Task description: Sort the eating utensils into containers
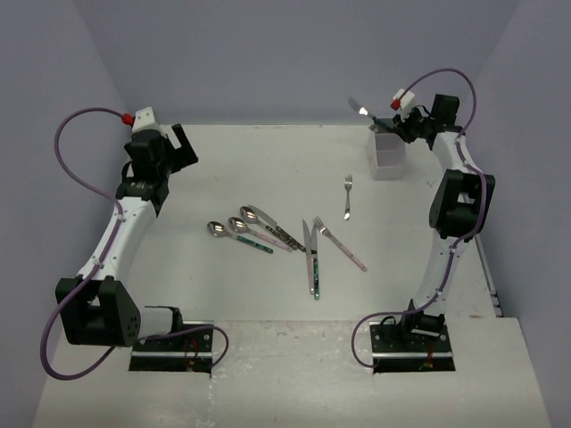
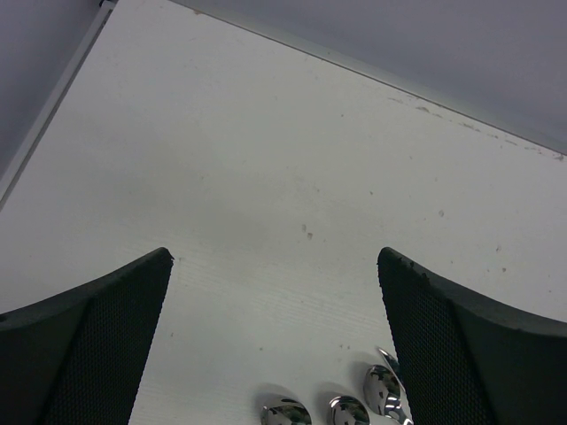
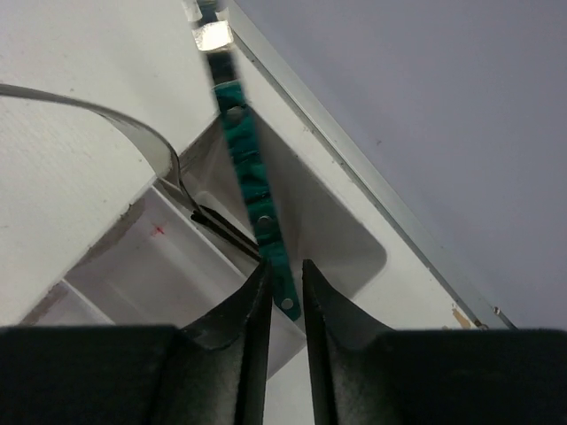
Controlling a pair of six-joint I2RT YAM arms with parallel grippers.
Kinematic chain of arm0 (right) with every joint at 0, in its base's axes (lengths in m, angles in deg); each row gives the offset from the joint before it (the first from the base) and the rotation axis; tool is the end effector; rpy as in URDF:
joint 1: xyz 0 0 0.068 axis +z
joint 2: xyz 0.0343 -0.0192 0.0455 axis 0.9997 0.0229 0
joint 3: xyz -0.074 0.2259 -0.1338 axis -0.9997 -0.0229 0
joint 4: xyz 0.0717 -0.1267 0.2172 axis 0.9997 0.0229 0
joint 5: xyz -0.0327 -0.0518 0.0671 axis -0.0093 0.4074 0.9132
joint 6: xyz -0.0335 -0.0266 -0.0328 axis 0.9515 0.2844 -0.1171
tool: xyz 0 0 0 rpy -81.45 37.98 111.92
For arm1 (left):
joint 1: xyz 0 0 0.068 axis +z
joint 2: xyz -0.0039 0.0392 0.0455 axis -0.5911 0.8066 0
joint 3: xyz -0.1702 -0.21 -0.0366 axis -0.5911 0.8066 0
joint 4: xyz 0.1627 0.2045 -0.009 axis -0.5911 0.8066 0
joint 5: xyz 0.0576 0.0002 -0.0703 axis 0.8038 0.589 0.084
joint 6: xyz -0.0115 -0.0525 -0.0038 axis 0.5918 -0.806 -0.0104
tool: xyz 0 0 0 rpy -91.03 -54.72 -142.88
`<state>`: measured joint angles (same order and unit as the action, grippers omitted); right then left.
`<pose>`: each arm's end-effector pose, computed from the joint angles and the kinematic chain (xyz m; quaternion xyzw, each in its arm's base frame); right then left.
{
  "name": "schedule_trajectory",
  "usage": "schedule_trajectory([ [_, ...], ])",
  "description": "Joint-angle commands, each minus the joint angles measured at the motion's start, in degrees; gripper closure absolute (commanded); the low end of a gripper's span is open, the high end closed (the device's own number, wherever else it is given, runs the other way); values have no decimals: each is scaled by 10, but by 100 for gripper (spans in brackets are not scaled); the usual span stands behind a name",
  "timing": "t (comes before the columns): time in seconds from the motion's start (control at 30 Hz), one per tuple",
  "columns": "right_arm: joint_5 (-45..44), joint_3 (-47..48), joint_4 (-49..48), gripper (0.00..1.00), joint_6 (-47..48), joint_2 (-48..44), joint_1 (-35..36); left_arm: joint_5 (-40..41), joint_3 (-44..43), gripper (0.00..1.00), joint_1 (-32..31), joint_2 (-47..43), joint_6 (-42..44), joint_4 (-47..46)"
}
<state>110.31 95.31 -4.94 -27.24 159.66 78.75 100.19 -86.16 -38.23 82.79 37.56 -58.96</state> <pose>0.5175 -0.0690 0.2371 -0.4099 0.7504 0.0377 0.5172 0.3035 -0.0038 0.3318 -0.1952 0.8079 -0.0377 0.5548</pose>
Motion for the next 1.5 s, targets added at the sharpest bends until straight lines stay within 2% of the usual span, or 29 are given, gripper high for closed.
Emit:
schedule_trajectory([
  [0.0, 5, 0, 14, 75, 7, -34, -1, 2, -14, 0, 2, -16, -8, -7],
  [0.03, 6, 0, 14, 70, 5, -33, -1, 2, -15, 0, 2, -17, -8, -7],
  [0.13, 7, -3, 14, 66, 2, -33, -1, 0, -16, 0, 2, -16, -8, -7],
  [0.43, 9, 7, 21, 57, -17, -46, -1, -9, -19, 0, 2, -16, -3, -7],
  [0.53, 23, 22, 10, 38, -49, -70, -1, -14, -22, 0, 2, -16, -2, -8],
  [0.6, 27, 20, -6, 15, -74, -91, 1, -14, -23, 0, 2, -18, -2, -7],
  [0.63, 27, 17, -26, 3, -115, -111, 1, -14, -23, 0, 2, -19, -1, -7],
  [0.67, 31, 16, -30, 1, -135, -121, 0, -14, -22, 0, 2, -21, -1, -7],
  [0.77, 42, -10, -44, 1, -217, -165, 6, -14, -20, 0, 2, -27, -1, -7],
  [0.9, -28, -57, -55, 1, -307, -231, 32, -9, -14, 0, 2, -30, -7, -10],
  [0.93, -87, -76, -58, 1, -330, -270, 53, -8, -7, 0, 2, -31, -9, -14],
  [0.97, -121, -134, -69, 1, -370, -293, 65, -3, -5, 0, 2, -30, -12, -14],
  [1.03, -195, -196, -104, 1, -388, -362, 98, -2, 3, 0, 2, -30, -18, -14],
  [1.07, -272, -249, -109, 1, -396, -381, 149, 0, 7, 0, 2, -30, -21, -13],
  [1.13, -341, -282, -87, 1, -421, -419, 204, 10, 19, 0, 2, -30, -29, -9],
  [1.17, -374, -303, -68, 1, -470, -427, 217, 15, 24, 0, 2, -28, -32, -7],
  [1.23, -385, -324, -16, 1, -534, -437, 235, 27, 30, 0, 2, -27, -39, 1],
  [1.27, -389, -350, -4, 1, -596, -439, 250, 40, 34, 0, 1, -23, -40, 4],
  [1.33, -390, -367, 39, 1, -629, -425, 273, 50, 35, 0, 0, -17, -47, 14],
  [1.47, -432, -356, 109, 1, -707, -325, 291, 49, 35, 0, -6, 6, -47, 20],
])
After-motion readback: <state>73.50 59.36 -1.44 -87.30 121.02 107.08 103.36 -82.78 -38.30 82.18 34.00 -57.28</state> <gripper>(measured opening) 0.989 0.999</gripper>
